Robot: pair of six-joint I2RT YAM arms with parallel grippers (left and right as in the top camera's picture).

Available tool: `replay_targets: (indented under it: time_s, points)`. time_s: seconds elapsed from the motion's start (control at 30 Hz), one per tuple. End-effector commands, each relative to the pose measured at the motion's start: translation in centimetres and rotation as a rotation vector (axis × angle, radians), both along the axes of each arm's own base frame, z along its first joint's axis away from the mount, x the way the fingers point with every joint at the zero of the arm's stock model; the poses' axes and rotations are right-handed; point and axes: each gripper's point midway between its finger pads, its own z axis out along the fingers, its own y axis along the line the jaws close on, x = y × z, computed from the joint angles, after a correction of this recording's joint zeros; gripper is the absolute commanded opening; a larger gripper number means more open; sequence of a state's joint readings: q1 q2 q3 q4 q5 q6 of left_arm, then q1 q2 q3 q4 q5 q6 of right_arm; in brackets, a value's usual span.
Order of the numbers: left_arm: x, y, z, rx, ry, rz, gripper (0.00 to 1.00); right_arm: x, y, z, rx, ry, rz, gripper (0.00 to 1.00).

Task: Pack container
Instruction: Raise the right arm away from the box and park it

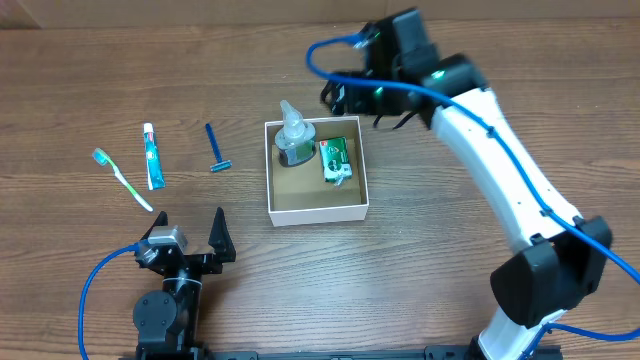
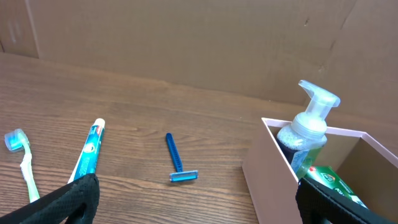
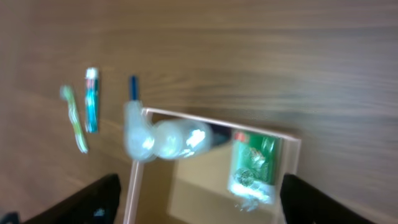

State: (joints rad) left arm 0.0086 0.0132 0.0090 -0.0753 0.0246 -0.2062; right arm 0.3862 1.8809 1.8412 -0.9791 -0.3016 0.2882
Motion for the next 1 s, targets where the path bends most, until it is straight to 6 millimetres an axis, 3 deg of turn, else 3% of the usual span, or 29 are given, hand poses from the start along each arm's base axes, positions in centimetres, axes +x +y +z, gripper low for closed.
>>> replay_targets:
  time_s: [0.0, 0.03, 0.1, 0.13, 0.27, 0.37, 0.43, 0.97]
  points:
    - [0.0, 0.3, -0.1, 0.001, -0.003, 0.012, 1.0, 2.9, -8.9, 2.4, -0.118, -0.037, -0.249, 0.89]
    - [0.0, 0.3, -0.1, 0.001, -0.002, 0.013, 1.0, 3.2, -11.9, 2.0, -0.143, -0.01, -0.323, 0.89]
    - [0.0, 0.3, -0.1, 0.001, -0.002, 0.013, 1.0, 3.3, -14.8, 1.6, -0.152, 0.017, -0.381, 0.9]
    - [0.0, 0.3, -0.1, 0.001, -0.003, 0.012, 1.0, 3.3, -17.5, 1.3, -0.165, 0.039, -0.439, 0.91]
    - [0.0, 0.3, -0.1, 0.001, -0.003, 0.013, 1.0, 3.0, -22.8, 0.9, -0.214, 0.069, -0.554, 1.0]
    - [0.0, 0.3, -0.1, 0.001, -0.002, 0.013, 1.0, 2.6, -25.7, 0.7, -0.269, 0.077, -0.624, 1.0]
    - [0.0, 0.3, -0.1, 0.001, -0.003, 0.012, 1.0, 2.5, -26.4, 0.6, -0.287, 0.079, -0.642, 1.0]
    - [0.0, 0.3, -0.1, 0.001, -0.002, 0.013, 1.0, 2.1, -26.3, 0.4, -0.291, 0.098, -0.639, 1.0]
